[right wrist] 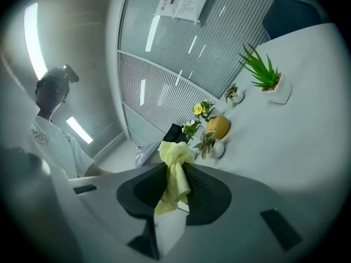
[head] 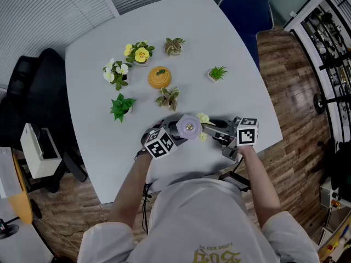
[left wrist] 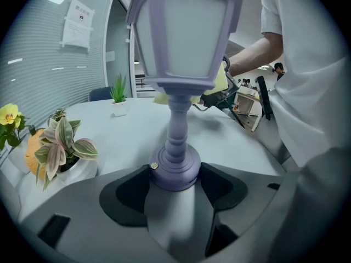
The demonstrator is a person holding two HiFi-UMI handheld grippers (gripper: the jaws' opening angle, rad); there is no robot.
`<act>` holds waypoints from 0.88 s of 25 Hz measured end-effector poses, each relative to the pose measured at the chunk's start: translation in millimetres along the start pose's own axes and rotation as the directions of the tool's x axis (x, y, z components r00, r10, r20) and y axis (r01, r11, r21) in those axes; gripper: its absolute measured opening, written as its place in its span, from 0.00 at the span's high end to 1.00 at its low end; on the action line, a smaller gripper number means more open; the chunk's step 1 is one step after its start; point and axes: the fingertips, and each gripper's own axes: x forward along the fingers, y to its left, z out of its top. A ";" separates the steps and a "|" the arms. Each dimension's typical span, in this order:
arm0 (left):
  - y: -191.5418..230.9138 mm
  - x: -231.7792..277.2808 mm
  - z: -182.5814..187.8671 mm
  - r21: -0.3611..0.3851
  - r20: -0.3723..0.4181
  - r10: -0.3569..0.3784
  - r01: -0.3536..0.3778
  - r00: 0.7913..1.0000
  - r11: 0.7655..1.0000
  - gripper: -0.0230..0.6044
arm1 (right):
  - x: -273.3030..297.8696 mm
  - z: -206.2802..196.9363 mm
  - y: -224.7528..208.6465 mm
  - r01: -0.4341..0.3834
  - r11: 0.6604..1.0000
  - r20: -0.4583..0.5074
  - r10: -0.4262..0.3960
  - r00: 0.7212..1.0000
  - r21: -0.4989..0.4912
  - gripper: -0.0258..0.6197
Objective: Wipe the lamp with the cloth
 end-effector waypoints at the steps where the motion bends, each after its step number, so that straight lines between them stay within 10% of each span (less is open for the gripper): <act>1: -0.3 0.1 -0.1 0.000 0.000 0.000 0.000 1.000 1.000 0.49 | -0.2 -0.6 0.2 0.002 1.000 -0.001 -0.002 1.000 -0.002 0.81; 22: -1.2 -0.1 0.1 -0.015 -0.008 0.004 -0.004 1.000 1.000 0.49 | -12.8 -7.6 21.9 -0.009 1.000 0.032 0.010 0.999 -0.017 0.81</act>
